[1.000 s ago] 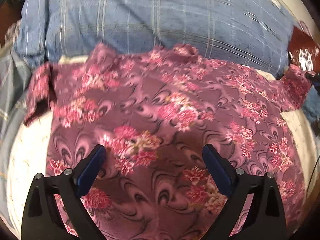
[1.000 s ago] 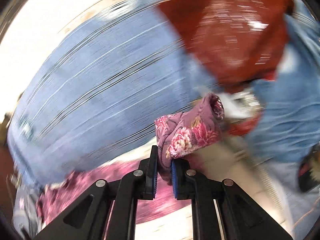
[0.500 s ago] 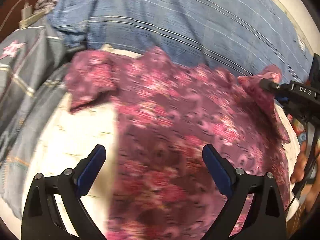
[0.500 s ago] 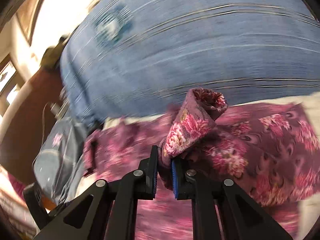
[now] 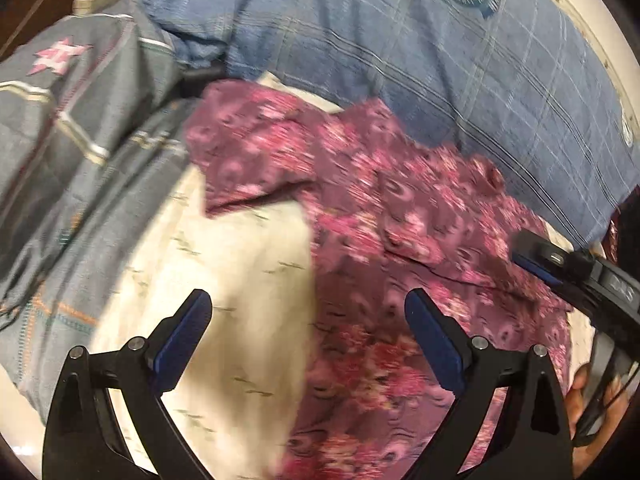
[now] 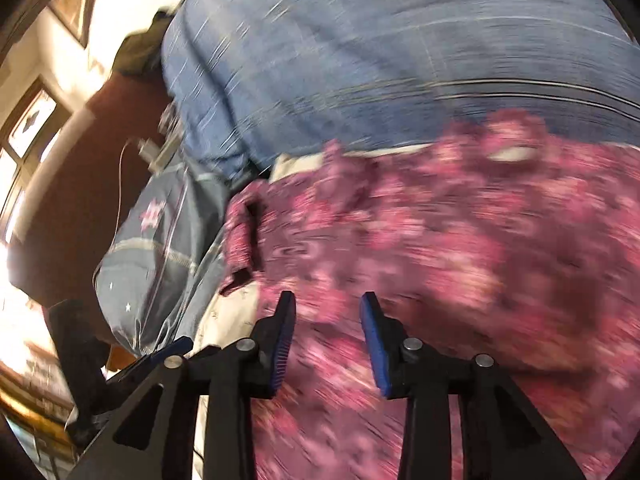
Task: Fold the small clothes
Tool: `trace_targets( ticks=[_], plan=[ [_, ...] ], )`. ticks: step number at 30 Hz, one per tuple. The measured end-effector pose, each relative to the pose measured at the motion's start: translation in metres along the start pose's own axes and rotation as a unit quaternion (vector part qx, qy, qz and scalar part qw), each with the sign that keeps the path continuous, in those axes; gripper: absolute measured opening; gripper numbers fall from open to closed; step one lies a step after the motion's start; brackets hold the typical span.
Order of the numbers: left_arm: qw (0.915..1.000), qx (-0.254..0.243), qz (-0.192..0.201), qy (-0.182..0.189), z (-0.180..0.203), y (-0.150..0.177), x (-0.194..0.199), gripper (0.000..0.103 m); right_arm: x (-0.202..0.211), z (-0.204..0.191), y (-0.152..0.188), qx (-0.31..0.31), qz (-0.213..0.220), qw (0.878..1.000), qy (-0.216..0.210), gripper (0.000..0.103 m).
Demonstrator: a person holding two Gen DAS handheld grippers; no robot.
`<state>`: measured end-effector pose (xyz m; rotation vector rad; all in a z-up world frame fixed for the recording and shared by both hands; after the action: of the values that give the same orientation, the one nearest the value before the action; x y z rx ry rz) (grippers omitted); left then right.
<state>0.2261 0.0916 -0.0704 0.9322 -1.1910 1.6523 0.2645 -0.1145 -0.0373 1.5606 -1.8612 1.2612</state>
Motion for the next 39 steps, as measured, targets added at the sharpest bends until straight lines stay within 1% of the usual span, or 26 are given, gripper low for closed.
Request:
trace_targets(
  ticks=[2, 5, 7, 10, 12, 13, 14, 15, 16, 17, 18, 20, 22, 23, 24, 26, 27, 28, 29, 30, 31, 32, 33, 35, 37, 39],
  plan=[
    [0.9993, -0.01, -0.021, 0.028, 0.02, -0.002, -0.008, 0.098, 0.029, 0.033, 0.013, -0.038, 0.022, 0.999, 0.004, 0.04],
    [0.997, -0.028, -0.052, 0.051, 0.049, -0.011, -0.024, 0.098, 0.069, 0.091, 0.037, -0.103, 0.062, 0.993, 0.016, 0.04],
    [0.9956, -0.034, -0.07, 0.05, 0.066, -0.015, -0.037, 0.098, 0.091, 0.13, 0.052, -0.151, 0.085, 0.985, 0.011, 0.04],
    [0.9947, -0.026, -0.092, 0.036, 0.08, -0.02, -0.058, 0.098, 0.11, 0.184, 0.075, -0.231, 0.116, 0.966, -0.015, 0.04],
    [0.9968, -0.018, -0.077, 0.013, 0.086, -0.026, -0.063, 0.097, 0.114, 0.212, 0.081, -0.273, 0.136, 0.951, -0.042, 0.04],
    [0.9981, -0.018, -0.059, 0.0, 0.09, -0.031, -0.063, 0.094, 0.114, 0.221, 0.081, -0.285, 0.142, 0.946, -0.054, 0.04],
    [0.9987, -0.019, -0.047, -0.011, 0.093, -0.036, -0.062, 0.078, 0.113, 0.229, 0.079, -0.296, 0.146, 0.942, -0.064, 0.04],
    [0.9985, -0.022, -0.044, -0.022, 0.097, -0.042, -0.062, 0.056, 0.112, 0.237, 0.077, -0.309, 0.151, 0.936, -0.076, 0.039],
    [0.9982, -0.023, -0.048, -0.029, 0.098, -0.047, -0.062, 0.046, 0.112, 0.242, 0.075, -0.316, 0.156, 0.932, -0.087, 0.036],
    [0.9981, -0.021, -0.049, -0.029, 0.098, -0.052, -0.061, 0.026, 0.111, 0.245, 0.071, -0.319, 0.16, 0.928, -0.105, 0.015],
    [0.9982, -0.017, -0.047, -0.031, 0.096, -0.056, -0.059, 0.017, 0.116, 0.245, 0.067, -0.312, 0.171, 0.928, -0.114, 0.004],
    [0.9988, -0.007, -0.042, -0.023, 0.089, -0.061, -0.053, 0.017, 0.139, 0.237, 0.062, -0.276, 0.209, 0.932, -0.102, 0.004],
    [0.9982, 0.002, -0.052, -0.028, 0.079, -0.063, -0.059, 0.017, 0.146, 0.231, 0.058, -0.247, 0.212, 0.942, -0.08, 0.004],
    [0.9977, 0.005, -0.06, -0.032, 0.076, -0.063, -0.064, 0.018, 0.141, 0.232, 0.059, -0.246, 0.2, 0.946, -0.067, 0.005],
    [0.9971, 0.006, -0.069, -0.032, 0.073, -0.061, -0.069, 0.019, 0.133, 0.236, 0.062, -0.251, 0.184, 0.949, -0.054, 0.01],
    [0.9974, 0.0, -0.068, -0.023, 0.069, -0.059, -0.061, 0.019, 0.107, 0.251, 0.071, -0.282, 0.123, 0.951, -0.04, 0.009],
    [0.9972, -0.002, -0.071, -0.022, 0.068, -0.057, -0.055, 0.019, 0.103, 0.255, 0.079, -0.297, 0.117, 0.946, -0.048, 0.007],
    [0.9977, -0.003, -0.067, -0.012, 0.068, -0.056, -0.046, 0.019, 0.106, 0.253, 0.082, -0.3, 0.126, 0.944, -0.054, 0.009],
    [0.9984, -0.004, -0.056, 0.007, 0.069, -0.054, -0.033, 0.019, 0.112, 0.247, 0.086, -0.302, 0.135, 0.943, -0.039, 0.011],
    [0.9986, -0.005, -0.048, 0.021, 0.071, -0.054, -0.023, 0.021, 0.12, 0.237, 0.085, -0.293, 0.15, 0.944, -0.033, 0.01],
    [0.9986, -0.006, -0.04, 0.035, 0.076, -0.055, -0.013, 0.024, 0.128, 0.225, 0.082, -0.276, 0.167, 0.946, -0.039, 0.01],
    [0.9984, -0.008, -0.035, 0.044, 0.083, -0.057, -0.006, 0.035, 0.133, 0.213, 0.076, -0.259, 0.179, 0.949, -0.036, 0.01],
    [0.9982, -0.011, -0.031, 0.05, 0.09, -0.059, -0.002, 0.05, 0.137, 0.2, 0.067, -0.24, 0.185, 0.953, -0.031, 0.011],
    [0.9986, -0.021, -0.024, 0.043, 0.106, -0.061, -0.006, 0.06, 0.133, 0.175, 0.045, -0.193, 0.179, 0.964, -0.027, 0.013],
    [0.9982, -0.036, -0.038, 0.028, 0.116, -0.063, -0.026, 0.06, 0.118, 0.159, 0.028, -0.164, 0.166, 0.972, -0.003, 0.016],
    [0.9968, -0.041, -0.069, 0.009, 0.12, -0.061, -0.058, 0.06, 0.093, 0.154, 0.015, -0.153, 0.148, 0.977, 0.018, 0.016]
  ],
)
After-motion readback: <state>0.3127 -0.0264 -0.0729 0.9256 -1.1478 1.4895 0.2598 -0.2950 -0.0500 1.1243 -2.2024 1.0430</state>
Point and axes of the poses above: each gripper's, at about its wrist camera, not at the fingertips, and x roughly against the way its jaws point, z to its right, y to its underside, the point moved 5 cm from there along -x, roughly the way its jaws point, and after that the axes turned 15 degrees about -z, right-handed, at the moved point
